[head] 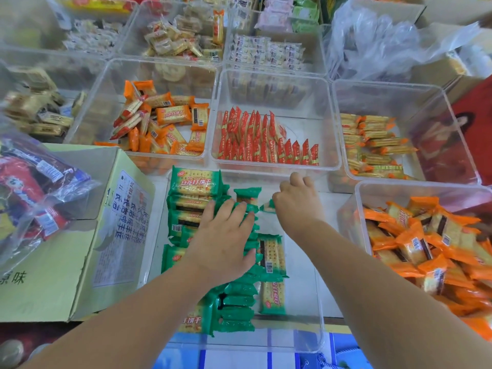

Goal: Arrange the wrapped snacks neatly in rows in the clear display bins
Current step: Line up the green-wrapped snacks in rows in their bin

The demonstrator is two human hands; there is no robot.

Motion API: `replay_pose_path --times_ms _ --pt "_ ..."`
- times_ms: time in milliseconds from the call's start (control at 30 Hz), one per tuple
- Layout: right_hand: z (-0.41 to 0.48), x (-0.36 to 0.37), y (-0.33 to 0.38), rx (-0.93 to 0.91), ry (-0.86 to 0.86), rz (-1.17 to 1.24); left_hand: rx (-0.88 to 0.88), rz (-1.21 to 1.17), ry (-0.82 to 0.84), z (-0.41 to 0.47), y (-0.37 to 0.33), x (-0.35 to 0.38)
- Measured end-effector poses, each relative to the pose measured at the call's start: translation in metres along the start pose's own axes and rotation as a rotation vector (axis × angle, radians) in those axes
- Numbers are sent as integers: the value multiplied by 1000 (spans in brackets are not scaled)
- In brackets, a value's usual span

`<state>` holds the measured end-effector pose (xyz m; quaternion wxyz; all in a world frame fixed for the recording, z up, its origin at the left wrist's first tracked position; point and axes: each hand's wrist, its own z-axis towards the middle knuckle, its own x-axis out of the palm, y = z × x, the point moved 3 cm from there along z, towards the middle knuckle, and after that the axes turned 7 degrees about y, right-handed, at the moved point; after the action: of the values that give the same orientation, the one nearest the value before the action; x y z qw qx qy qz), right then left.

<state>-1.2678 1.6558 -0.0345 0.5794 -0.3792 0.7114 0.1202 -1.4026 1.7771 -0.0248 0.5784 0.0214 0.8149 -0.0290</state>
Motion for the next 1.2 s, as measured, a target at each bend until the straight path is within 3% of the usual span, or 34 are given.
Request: replay_pose_path --times_ms 100,400,633,1000,1067,1200 --pt "0 1 -1 -19 -37 36 18 -3 -67 20 -5 -15" --pt "-10 -6 -9 37 -276 406 -80 20 152 58 -8 -8" --pt "-17 -12 -12 46 -429 582 -12 78 125 49 -8 -3" --pt "12 -27 19 -52 -124 631 22 141 219 28 -1 -1" --pt "16 -29 31 -45 -97 634 55 93 130 16 0 -14" --pt "14 -21 41 113 -146 931 -45 -190 -448 -27 22 -34"
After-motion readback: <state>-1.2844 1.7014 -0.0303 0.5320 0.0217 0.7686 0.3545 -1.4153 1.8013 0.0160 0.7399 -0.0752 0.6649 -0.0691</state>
